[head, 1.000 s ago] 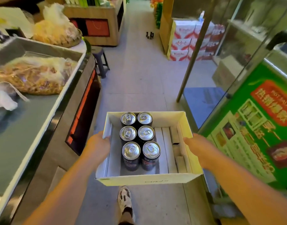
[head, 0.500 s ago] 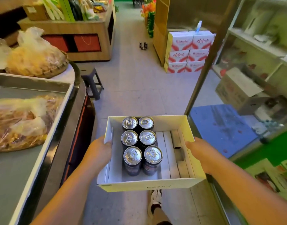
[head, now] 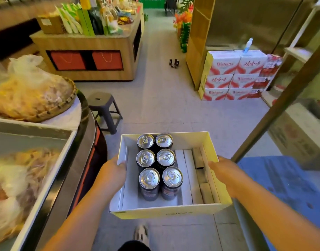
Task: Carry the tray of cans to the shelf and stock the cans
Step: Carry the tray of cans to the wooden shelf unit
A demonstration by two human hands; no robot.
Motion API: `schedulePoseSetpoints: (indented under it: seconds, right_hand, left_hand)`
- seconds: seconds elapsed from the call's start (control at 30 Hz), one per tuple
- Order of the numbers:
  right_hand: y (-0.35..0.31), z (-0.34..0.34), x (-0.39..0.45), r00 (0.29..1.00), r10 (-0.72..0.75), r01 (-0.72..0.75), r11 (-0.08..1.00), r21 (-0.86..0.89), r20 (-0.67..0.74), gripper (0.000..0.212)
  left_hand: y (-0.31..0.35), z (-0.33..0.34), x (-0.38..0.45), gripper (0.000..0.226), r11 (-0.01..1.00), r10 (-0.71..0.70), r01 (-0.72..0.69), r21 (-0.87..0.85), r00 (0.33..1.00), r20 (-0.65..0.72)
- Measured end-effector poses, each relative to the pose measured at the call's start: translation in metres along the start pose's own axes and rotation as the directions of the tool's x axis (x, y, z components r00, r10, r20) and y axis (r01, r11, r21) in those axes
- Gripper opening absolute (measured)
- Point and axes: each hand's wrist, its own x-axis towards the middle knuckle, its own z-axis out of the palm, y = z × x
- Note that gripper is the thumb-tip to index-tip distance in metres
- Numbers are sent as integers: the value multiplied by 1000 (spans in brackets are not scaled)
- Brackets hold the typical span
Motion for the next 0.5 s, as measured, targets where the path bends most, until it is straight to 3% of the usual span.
schedulePoseSetpoints:
  seconds: [0.5]
  right_hand:
    - [-279,61,298,997,57,-51,993,103,-58,37]
  left_hand:
    - [135,-22,436,35,992,24,-35,121,995,92]
